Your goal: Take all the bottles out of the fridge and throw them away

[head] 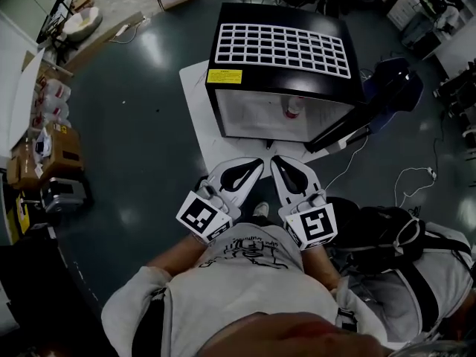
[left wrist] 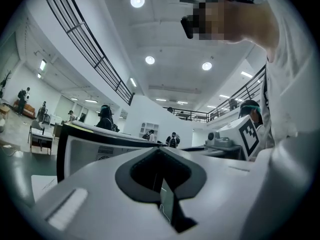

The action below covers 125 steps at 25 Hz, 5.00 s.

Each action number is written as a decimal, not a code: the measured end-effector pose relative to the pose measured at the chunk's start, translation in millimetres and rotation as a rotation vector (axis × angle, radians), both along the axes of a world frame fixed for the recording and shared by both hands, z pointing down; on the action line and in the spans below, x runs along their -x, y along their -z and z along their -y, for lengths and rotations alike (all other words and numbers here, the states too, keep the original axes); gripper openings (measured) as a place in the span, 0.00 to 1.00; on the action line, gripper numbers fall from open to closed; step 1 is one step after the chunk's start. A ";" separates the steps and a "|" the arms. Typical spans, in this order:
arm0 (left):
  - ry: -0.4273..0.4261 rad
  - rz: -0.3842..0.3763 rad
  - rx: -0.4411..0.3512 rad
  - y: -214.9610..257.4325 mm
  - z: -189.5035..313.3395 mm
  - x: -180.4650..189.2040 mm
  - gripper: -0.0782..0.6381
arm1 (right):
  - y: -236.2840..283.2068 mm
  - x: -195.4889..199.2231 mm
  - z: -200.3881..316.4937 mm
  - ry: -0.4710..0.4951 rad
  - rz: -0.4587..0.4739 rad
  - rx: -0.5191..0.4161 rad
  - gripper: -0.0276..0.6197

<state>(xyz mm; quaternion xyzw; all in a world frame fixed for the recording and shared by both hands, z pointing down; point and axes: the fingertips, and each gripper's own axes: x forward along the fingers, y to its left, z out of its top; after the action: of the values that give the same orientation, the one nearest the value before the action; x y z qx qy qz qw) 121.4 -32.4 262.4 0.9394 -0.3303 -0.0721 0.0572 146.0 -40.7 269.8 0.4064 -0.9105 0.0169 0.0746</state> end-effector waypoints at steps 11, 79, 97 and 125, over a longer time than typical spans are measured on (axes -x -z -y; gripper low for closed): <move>-0.048 0.017 -0.009 3.8 15.0 -68.9 0.12 | 1.6 -70.5 12.3 -0.060 0.006 -0.004 0.07; -0.089 0.088 -0.038 -71.4 97.7 -74.8 0.12 | -88.2 -93.3 86.8 -0.244 -0.032 0.007 0.08; -0.058 0.118 -0.071 -96.0 122.9 -81.8 0.12 | -119.2 -96.2 114.3 -0.229 -0.042 0.023 0.13; -0.024 0.136 -0.075 -129.3 173.6 -94.4 0.12 | -158.3 -110.1 169.8 -0.259 -0.075 0.042 0.25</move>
<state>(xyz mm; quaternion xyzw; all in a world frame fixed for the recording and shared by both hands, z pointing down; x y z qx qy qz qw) 215.8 -206.0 391.7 0.9474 -0.3194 -0.0200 0.0003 256.1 -210.5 428.1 0.5191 -0.8465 0.0303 0.1145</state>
